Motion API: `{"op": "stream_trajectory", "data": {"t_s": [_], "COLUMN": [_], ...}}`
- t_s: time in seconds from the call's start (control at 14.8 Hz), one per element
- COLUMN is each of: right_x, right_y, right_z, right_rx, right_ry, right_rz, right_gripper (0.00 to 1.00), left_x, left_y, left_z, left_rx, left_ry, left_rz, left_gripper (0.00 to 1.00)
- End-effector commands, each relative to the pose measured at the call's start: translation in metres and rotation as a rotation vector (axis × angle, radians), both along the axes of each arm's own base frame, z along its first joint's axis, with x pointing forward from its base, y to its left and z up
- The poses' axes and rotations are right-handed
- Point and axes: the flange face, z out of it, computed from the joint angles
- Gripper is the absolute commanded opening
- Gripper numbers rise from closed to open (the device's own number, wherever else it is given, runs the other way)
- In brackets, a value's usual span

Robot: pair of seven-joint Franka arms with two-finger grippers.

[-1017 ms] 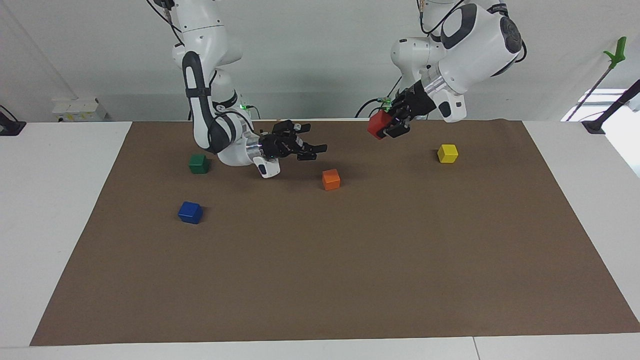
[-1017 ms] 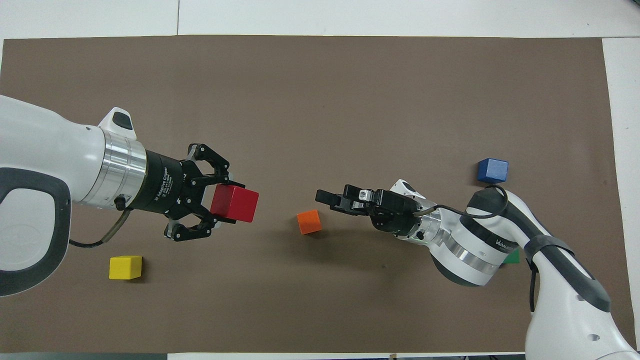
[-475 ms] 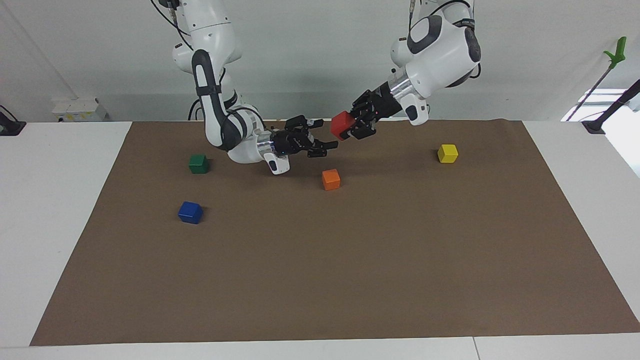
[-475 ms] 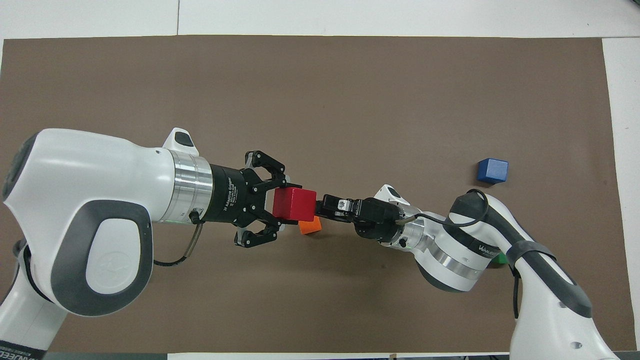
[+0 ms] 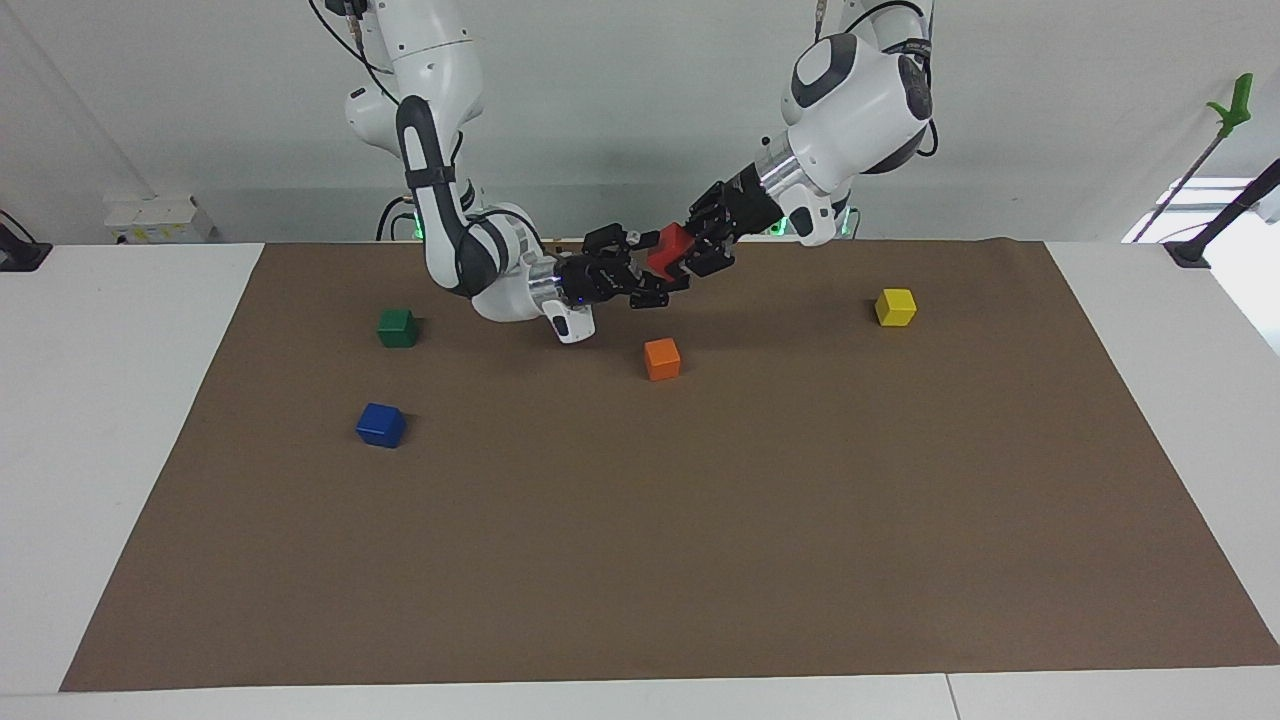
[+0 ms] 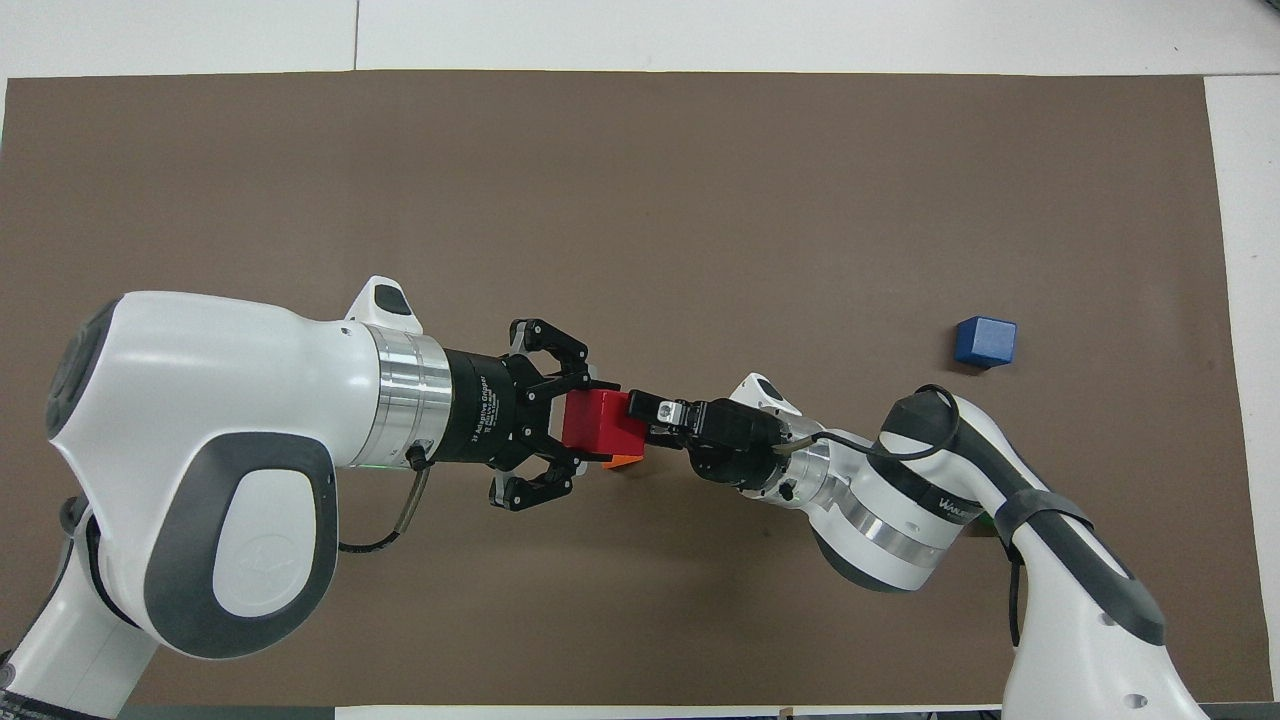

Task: Transfer red block to right arm and stack on blue block
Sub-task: 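Grasp the red cube with the right gripper and open the left gripper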

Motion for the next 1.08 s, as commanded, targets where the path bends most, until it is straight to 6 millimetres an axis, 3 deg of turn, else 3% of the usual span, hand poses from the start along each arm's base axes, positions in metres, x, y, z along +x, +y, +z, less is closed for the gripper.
{"op": "stream_trajectory", "data": {"t_s": [0.0,0.14,0.2,0.27,0.54,0.61,0.68,1.02], "right_x": [0.003,0.005,0.005,0.006,0.009,0.010,0.012,0.017], "right_y": [0.003,0.002,0.002,0.000,0.000,0.001,0.001,-0.001], "right_z": [0.000,0.002,0.002,0.002,0.005,0.007,0.007,0.009], "right_rx": [0.001,0.016,0.017,0.016,0.019,0.019,0.020,0.021], "right_ry": [-0.007,-0.011,-0.010,-0.009,-0.011,-0.015,-0.017,-0.015], "right_rz": [-0.028,-0.036,-0.039,-0.041,-0.040,-0.041,-0.043,-0.049], "right_gripper": [0.68,0.41,0.17,0.00,0.00,0.00,0.00,0.00], "left_x": [-0.011,-0.012,-0.013,-0.013,-0.012,-0.011,-0.010,-0.008], "left_y": [-0.001,0.000,0.000,0.000,0.000,-0.001,-0.001,0.016], "left_z": [0.002,-0.001,-0.002,-0.002,0.000,0.001,0.004,0.022], "left_rx": [-0.016,-0.012,-0.011,-0.011,-0.011,-0.011,-0.013,-0.017], "left_ry": [-0.004,0.005,0.006,0.007,-0.003,-0.004,-0.008,-0.025], "left_rz": [0.023,0.019,0.020,0.021,0.017,0.020,0.020,0.029], "left_gripper": [0.00,0.00,0.00,0.00,0.03,0.67,1.00,1.00]}}
